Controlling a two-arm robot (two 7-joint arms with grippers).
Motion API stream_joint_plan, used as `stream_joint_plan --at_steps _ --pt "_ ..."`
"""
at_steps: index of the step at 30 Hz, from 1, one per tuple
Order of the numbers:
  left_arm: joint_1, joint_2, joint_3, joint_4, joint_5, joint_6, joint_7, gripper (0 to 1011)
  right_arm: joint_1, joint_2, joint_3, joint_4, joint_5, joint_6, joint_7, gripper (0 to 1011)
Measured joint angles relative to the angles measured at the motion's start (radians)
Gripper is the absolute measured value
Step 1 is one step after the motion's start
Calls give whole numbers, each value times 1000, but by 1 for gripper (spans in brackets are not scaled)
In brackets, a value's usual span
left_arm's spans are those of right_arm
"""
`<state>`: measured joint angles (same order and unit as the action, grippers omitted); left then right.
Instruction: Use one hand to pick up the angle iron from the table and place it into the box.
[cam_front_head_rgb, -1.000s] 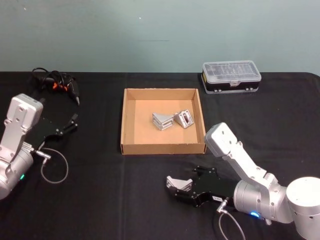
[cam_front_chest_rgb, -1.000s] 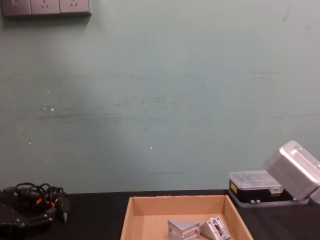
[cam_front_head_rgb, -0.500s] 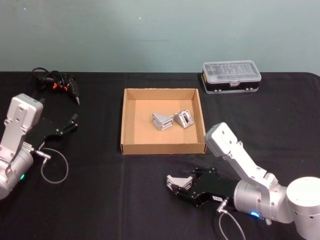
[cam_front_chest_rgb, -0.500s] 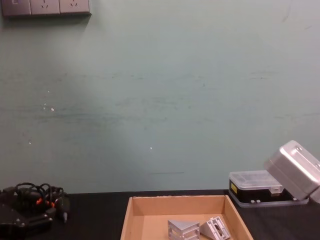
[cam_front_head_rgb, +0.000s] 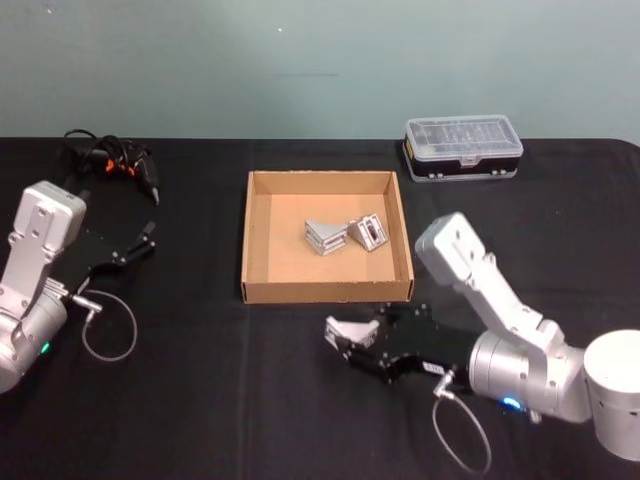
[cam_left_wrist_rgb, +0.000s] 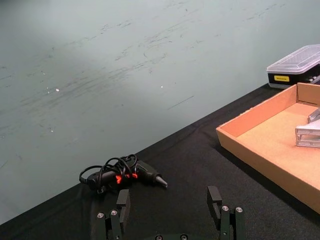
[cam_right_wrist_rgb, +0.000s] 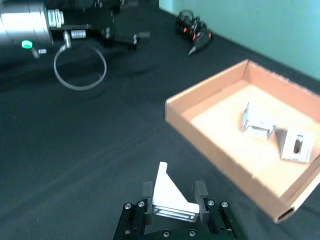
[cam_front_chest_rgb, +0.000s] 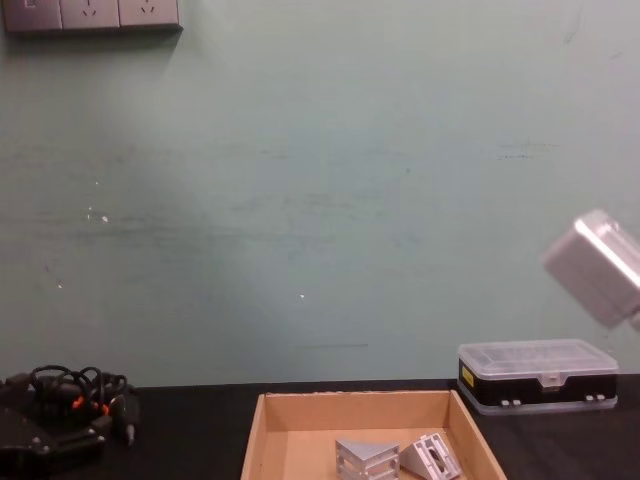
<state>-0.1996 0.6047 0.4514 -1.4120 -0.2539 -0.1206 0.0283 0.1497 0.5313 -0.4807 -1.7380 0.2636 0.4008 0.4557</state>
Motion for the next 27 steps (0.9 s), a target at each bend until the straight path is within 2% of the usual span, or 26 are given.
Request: stream_joint_plan --at_steps 8,16,23,27 --pt "0 0 0 0 0 0 0 1011 57 -36 29 41 35 -30 0 508" --pt "0 0 0 0 0 0 0 1011 167 -88 49 170 60 -61 -16 507" --pt "0 0 0 0 0 0 0 1011 247 -122 41 266 50 -77 -30 508" --pt "0 0 0 0 0 0 0 1011 313 -155 19 348 28 -79 -32 508"
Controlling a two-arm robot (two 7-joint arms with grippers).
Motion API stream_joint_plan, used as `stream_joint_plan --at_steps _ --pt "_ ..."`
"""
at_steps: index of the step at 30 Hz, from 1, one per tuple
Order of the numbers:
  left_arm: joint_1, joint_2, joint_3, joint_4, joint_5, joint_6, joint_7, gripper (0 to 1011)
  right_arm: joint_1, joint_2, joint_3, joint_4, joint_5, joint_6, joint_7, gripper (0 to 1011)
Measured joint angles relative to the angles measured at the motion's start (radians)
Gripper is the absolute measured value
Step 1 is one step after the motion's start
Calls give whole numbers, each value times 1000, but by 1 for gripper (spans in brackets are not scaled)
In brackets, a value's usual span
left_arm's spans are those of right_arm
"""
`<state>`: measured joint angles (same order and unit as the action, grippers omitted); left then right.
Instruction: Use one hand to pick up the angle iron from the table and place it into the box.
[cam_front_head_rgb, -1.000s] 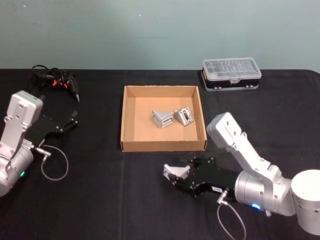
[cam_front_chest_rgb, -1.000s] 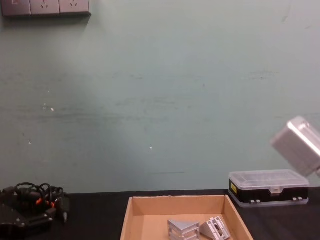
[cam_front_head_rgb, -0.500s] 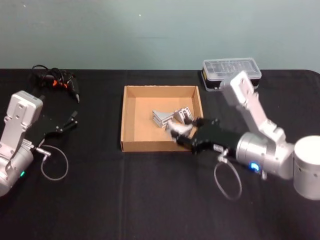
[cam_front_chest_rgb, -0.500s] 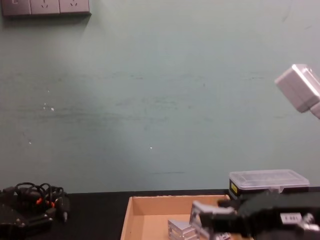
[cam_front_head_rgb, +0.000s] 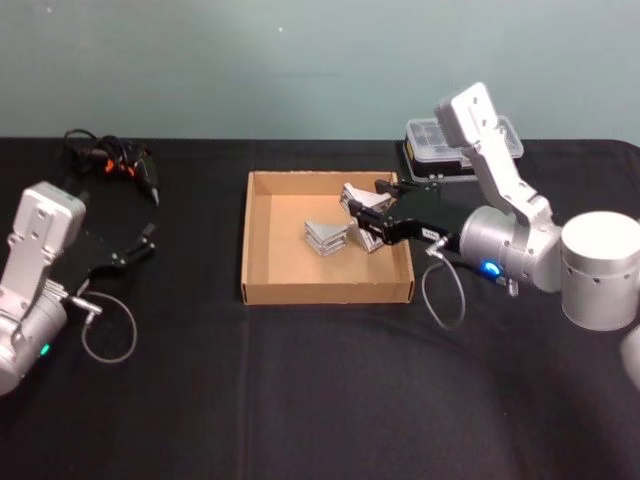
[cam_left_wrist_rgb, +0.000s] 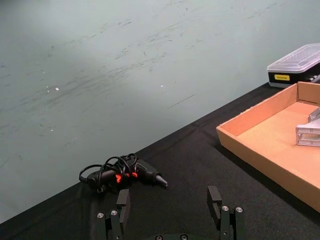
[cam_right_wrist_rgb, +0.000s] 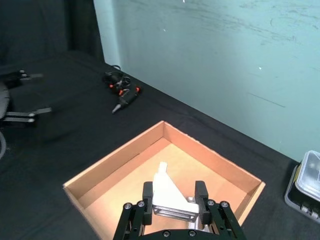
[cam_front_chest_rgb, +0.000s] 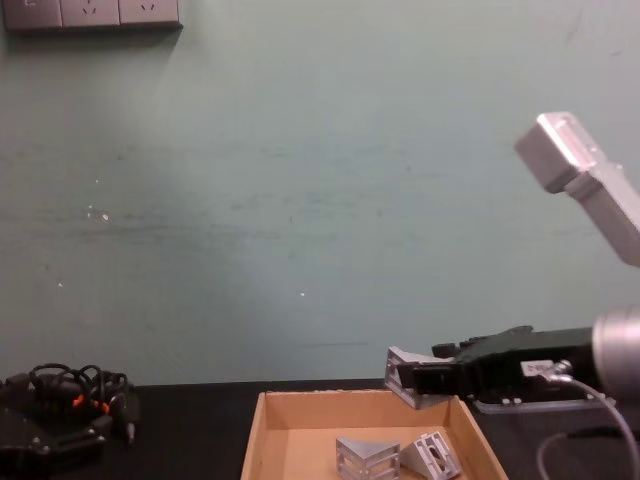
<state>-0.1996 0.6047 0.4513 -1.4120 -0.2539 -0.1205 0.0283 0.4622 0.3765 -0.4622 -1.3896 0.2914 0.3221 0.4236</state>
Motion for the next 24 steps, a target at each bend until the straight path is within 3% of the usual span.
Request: stream_joint_plan --at_steps 11,18,24 --pt "0 0 0 0 0 0 0 1011 136 -96 -49 223 -54 -1 4 508" --pt "0 0 0 0 0 0 0 1012 181 -146 -51 329 -79 -34 -3 508" --pt "0 0 0 0 0 0 0 1011 200 -172 -46 377 -91 -41 -5 508"
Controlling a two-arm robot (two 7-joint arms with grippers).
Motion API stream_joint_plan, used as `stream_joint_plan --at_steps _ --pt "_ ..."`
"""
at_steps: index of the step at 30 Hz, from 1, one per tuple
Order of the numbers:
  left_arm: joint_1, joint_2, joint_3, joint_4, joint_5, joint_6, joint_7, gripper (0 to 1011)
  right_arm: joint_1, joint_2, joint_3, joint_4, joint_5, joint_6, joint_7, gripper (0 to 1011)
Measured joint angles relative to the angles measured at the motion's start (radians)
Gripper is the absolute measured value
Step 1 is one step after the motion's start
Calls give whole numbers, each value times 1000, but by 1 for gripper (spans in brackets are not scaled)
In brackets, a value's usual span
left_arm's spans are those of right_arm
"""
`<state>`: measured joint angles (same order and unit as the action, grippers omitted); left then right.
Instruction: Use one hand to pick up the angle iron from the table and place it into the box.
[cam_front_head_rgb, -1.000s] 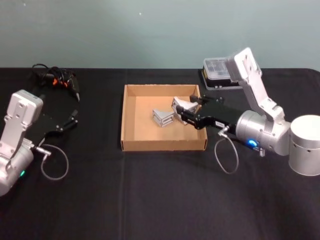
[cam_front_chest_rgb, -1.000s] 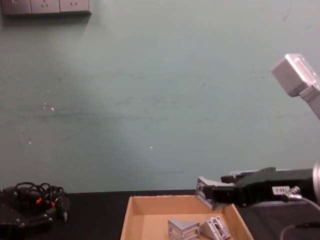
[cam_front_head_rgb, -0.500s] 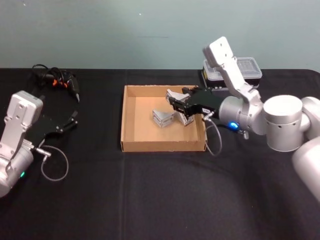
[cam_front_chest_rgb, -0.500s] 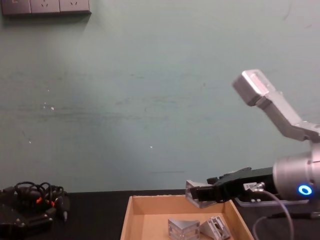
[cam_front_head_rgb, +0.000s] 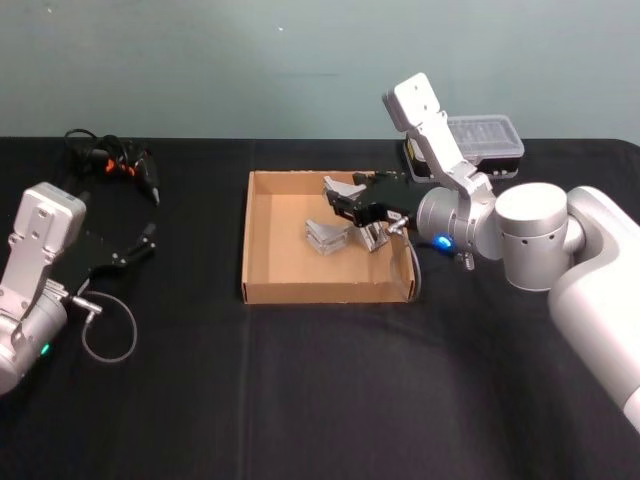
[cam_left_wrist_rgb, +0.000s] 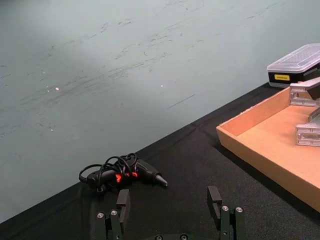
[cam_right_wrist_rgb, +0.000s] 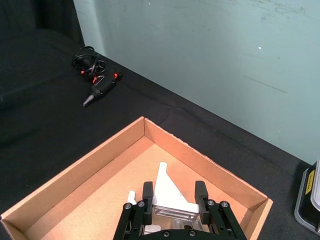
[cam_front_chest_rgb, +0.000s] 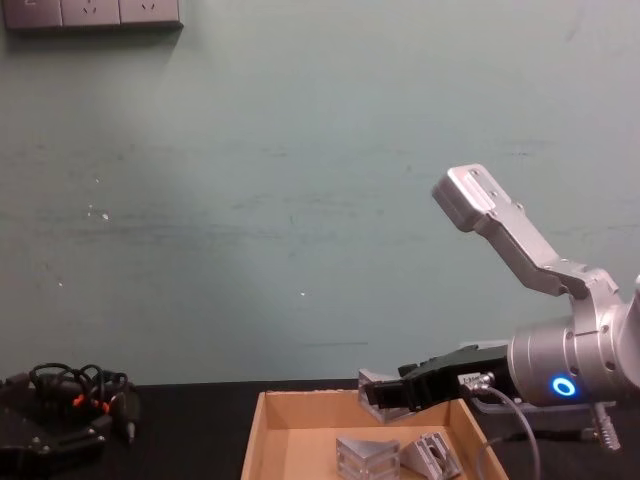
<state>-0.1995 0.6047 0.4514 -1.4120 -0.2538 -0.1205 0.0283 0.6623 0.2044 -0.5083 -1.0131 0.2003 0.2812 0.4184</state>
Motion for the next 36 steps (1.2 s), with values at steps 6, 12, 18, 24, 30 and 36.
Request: stream_joint_plan --at_steps 6,12,18,24,30,36 --pt "0 0 0 0 0 0 0 1011 6 -9 4 19 -6 0 0 508" --pt "0 0 0 0 0 0 0 1012 5 -8 4 16 -6 0 0 526" --pt "0 0 0 0 0 0 0 1011 5 -7 3 14 -5 0 0 687" --pt "0 0 0 0 0 0 0 1011 5 -7 3 13 -5 0 -1 873" --pt "0 0 0 0 0 0 0 1012 4 -6 3 12 -5 0 -1 1002" --pt "0 0 0 0 0 0 0 1011 4 -6 3 11 -4 0 -1 1002"
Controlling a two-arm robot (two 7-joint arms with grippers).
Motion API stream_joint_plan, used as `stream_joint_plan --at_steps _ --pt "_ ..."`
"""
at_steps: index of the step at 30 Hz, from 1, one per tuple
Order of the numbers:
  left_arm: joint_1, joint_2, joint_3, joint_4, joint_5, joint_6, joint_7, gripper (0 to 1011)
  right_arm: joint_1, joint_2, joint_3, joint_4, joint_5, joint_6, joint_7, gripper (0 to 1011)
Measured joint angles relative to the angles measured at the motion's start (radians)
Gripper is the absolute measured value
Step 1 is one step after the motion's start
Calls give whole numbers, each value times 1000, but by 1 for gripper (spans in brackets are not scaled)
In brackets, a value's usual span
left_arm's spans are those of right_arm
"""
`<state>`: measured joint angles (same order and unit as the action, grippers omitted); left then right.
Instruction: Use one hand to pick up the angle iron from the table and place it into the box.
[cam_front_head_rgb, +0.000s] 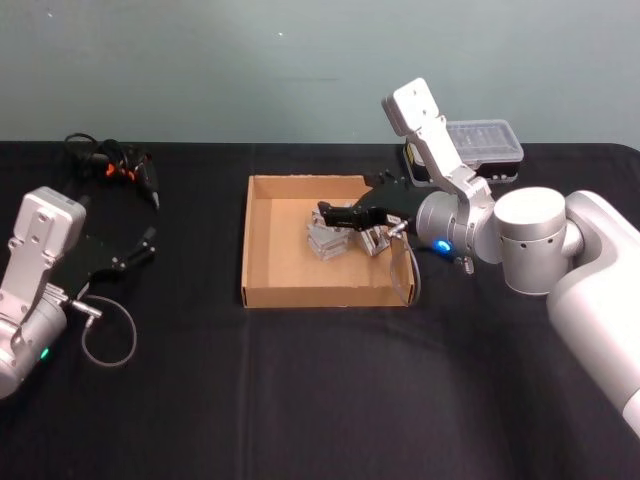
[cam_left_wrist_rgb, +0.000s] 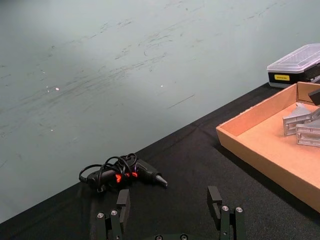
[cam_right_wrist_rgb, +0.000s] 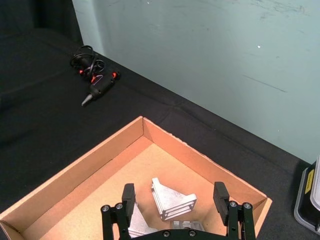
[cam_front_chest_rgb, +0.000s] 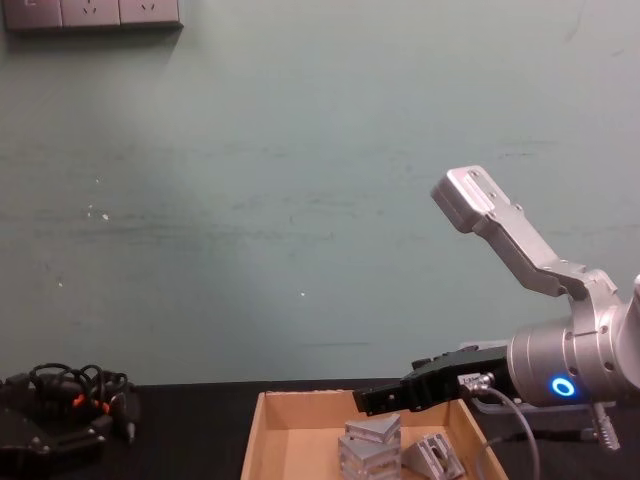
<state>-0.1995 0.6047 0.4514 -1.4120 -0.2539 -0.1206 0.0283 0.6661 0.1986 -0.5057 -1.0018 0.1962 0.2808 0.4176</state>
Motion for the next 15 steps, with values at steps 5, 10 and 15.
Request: stream_joint_plan --at_steps 5,10,15 --pt "0 0 0 0 0 0 0 1011 0 0 0 0 0 0 0 1002" --pt "0 0 0 0 0 0 0 1011 0 0 0 0 0 0 0 1002" --pt "0 0 0 0 0 0 0 1011 0 0 0 0 0 0 0 1002"
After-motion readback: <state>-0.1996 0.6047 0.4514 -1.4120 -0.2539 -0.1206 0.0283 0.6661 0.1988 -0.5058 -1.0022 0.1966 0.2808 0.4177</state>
